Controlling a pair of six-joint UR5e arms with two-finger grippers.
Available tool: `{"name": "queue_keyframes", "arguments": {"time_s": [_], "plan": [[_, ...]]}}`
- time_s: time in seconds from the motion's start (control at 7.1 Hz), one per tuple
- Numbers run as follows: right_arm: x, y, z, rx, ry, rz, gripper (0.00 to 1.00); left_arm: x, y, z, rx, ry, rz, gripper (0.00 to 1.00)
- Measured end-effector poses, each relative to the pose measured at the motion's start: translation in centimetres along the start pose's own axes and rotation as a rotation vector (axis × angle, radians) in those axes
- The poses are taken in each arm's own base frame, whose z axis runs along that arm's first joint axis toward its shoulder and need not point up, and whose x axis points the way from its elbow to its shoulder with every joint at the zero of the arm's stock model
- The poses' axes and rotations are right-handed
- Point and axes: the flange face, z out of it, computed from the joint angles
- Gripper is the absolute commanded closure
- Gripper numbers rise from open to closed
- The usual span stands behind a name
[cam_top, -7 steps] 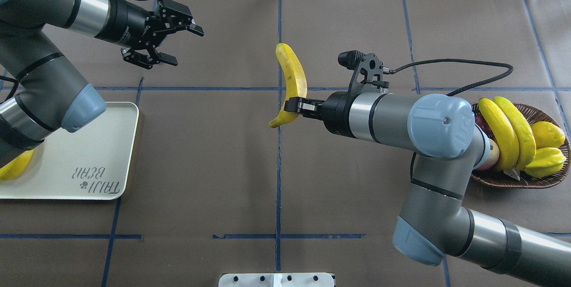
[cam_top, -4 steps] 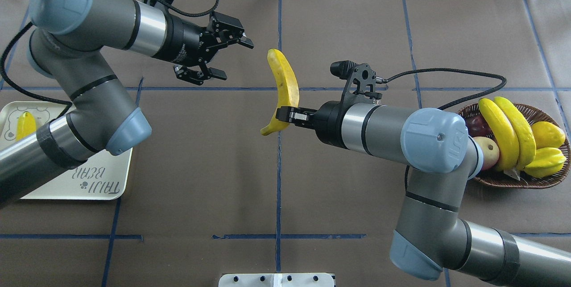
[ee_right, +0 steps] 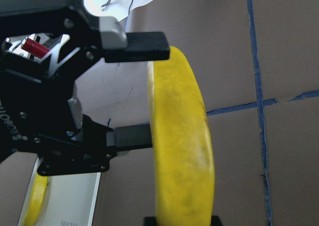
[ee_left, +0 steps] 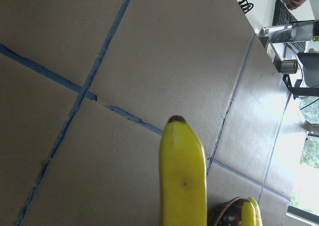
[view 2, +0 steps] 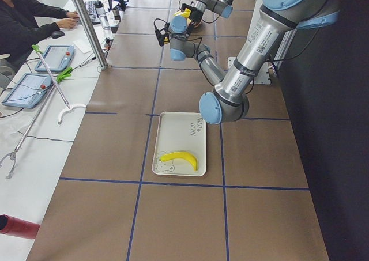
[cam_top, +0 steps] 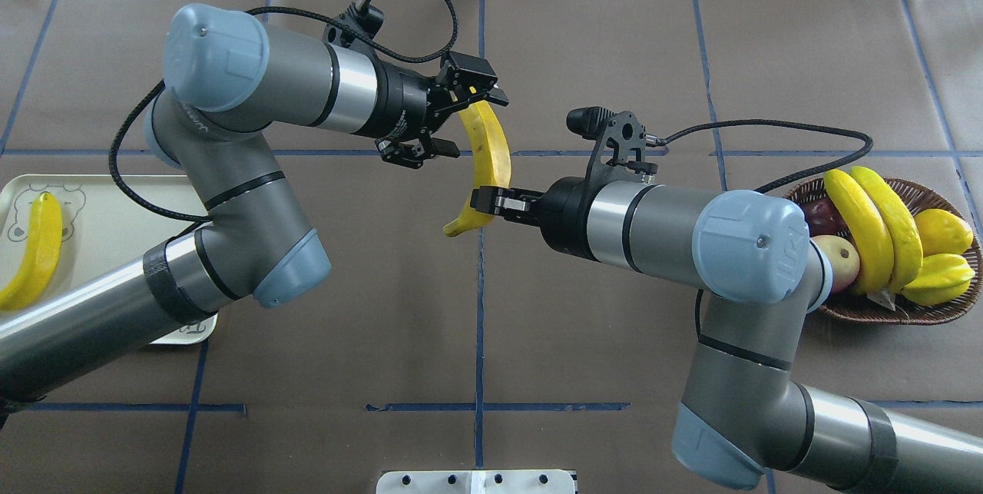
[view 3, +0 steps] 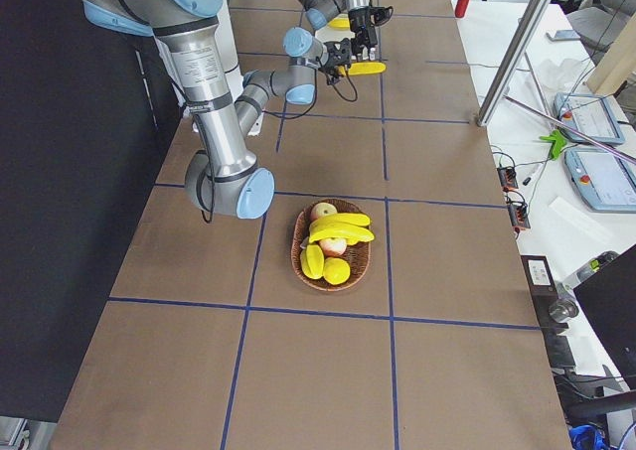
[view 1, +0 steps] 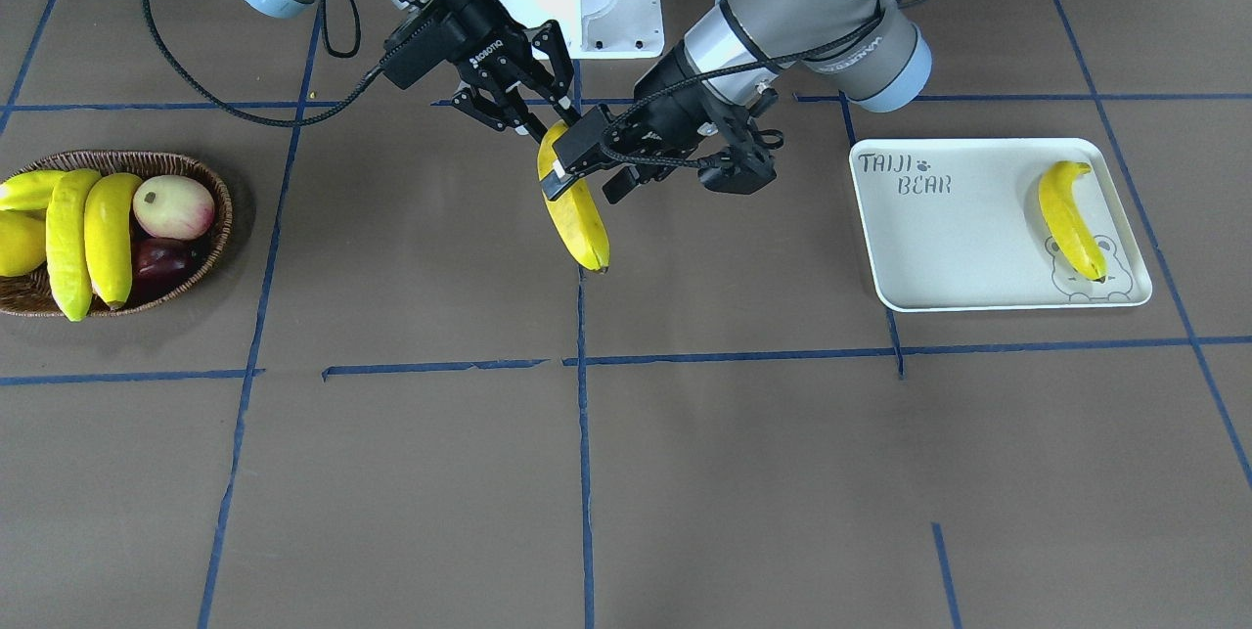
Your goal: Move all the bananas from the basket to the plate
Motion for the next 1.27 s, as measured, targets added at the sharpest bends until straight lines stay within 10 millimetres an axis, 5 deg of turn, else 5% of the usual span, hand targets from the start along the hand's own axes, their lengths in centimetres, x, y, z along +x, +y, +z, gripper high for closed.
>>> {"name": "queue_keyframes", "arguments": {"time_s": [0.14,0.28,0.56,0.99,1.27], "plan": [[-0.1,0.0,-0.1,0.000,-0.002,0.000,0.99,0.3,0.1,1.0,0.000,-0.004,-0.002,0.86],[-0.2,0.0,-0.2,0.000,-0.005,0.000,0.97,0.3,0.1,1.4,0.001,-0.005,-0.002,1.00],[-0.3,-0.1,-0.6,0.000,-0.011,-0.001,0.00,0.2,0.0,1.6,0.003,-0.008,0.000,1.00],[-0.6,0.0,-1.7,-0.007,-0.012,0.000,0.00,0.1,-0.6,1.4,0.012,-0.012,0.005,1.00],[-2.5,-0.1,-4.4,-0.029,0.039,-0.001,0.00,-1.3,-2.1,1.3,0.035,-0.076,-0.002,1.00]]}}
